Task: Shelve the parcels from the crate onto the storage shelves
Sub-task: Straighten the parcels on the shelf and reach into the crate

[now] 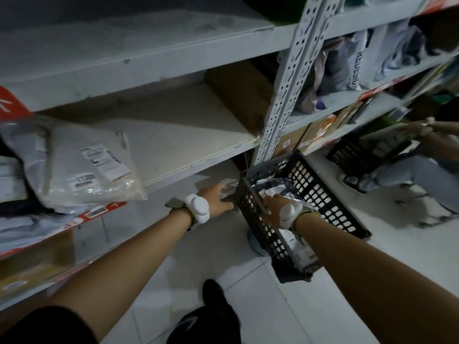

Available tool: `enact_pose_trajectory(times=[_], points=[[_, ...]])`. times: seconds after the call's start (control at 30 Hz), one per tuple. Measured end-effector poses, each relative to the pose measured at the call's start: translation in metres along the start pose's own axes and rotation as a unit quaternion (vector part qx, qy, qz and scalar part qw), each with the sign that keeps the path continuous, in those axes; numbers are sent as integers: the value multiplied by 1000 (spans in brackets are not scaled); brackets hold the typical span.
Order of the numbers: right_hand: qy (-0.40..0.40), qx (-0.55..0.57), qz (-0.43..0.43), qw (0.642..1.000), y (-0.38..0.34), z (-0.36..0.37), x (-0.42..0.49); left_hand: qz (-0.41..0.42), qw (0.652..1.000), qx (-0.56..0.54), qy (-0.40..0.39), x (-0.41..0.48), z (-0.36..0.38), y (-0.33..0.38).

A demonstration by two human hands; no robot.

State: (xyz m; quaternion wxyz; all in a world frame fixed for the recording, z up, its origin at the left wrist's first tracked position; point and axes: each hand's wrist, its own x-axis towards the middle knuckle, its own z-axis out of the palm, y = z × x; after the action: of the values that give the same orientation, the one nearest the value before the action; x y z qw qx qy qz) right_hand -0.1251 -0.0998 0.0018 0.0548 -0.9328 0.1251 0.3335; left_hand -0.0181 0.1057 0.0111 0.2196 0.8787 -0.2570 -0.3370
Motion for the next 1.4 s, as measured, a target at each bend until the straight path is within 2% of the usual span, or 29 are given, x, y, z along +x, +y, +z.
enact_pose_trajectory(times=[0.1,0.3,0.4,0.5,0.63,0.87,0.97,1.1,1.27,1.4], points=[[-7,16,39,999,43,4,6,13,1000,-10,-1,31,17,22],[-15,18,62,998,139,37,33,-11,999,-6,-33,94,84,49],[-50,9,55,997,183,55,49,-41,999,-18,-28,138,140,44],[-61,24,53,996,223,76,76,-83,995,-34,-43,147,171,69],[-106,29,59,992,265,132,125,-152,988,-15,26,177,230,82],[-80,73,110,988,306,213,186,-259,959,-16,112,220,321,71],[-54,134,156,977,304,224,197,-251,953,-37,166,218,325,61],[-54,174,175,968,310,245,225,-231,941,-97,227,221,344,47],[-56,279,194,939,316,264,252,-255,926,-121,250,220,344,54],[-86,286,220,929,314,260,250,-285,922,-103,240,217,342,64]])
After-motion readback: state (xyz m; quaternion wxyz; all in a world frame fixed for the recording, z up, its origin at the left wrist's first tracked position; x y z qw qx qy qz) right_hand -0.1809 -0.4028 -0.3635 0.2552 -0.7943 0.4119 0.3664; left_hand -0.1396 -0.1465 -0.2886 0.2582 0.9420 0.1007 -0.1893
